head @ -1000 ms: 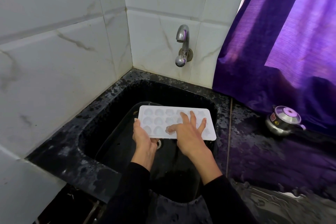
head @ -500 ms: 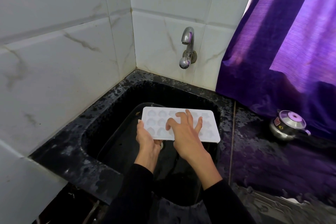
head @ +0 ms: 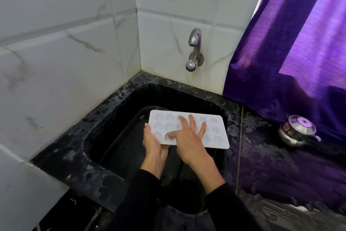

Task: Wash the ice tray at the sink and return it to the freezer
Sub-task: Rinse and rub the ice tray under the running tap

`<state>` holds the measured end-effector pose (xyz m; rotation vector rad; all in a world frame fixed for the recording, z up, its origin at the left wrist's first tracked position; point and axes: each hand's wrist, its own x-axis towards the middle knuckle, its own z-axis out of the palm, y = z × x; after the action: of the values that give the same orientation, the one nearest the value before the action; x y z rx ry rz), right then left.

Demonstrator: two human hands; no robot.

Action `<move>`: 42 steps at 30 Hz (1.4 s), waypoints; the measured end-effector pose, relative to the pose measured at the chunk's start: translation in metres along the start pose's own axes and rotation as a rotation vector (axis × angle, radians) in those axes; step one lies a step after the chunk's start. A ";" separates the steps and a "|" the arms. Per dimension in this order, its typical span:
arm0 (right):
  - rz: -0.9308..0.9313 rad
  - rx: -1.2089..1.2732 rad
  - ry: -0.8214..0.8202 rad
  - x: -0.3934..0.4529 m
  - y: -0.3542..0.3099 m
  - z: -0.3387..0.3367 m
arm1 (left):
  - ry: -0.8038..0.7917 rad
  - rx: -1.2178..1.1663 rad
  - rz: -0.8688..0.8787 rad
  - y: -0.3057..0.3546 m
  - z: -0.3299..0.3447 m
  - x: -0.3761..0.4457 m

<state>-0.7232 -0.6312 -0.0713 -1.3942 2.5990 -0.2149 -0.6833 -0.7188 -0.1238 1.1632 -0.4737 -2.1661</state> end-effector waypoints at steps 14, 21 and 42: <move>-0.050 0.080 0.031 0.003 -0.010 -0.003 | -0.019 0.019 -0.023 -0.001 0.000 0.000; -0.088 0.034 -0.043 0.008 -0.020 0.005 | -0.045 0.020 -0.058 0.000 -0.002 -0.003; 0.084 0.460 0.348 0.022 0.011 0.016 | 0.044 -0.014 -0.008 0.007 -0.001 0.007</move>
<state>-0.7399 -0.6439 -0.0912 -1.1594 2.6142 -1.0512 -0.6831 -0.7287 -0.1241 1.2045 -0.4353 -2.1433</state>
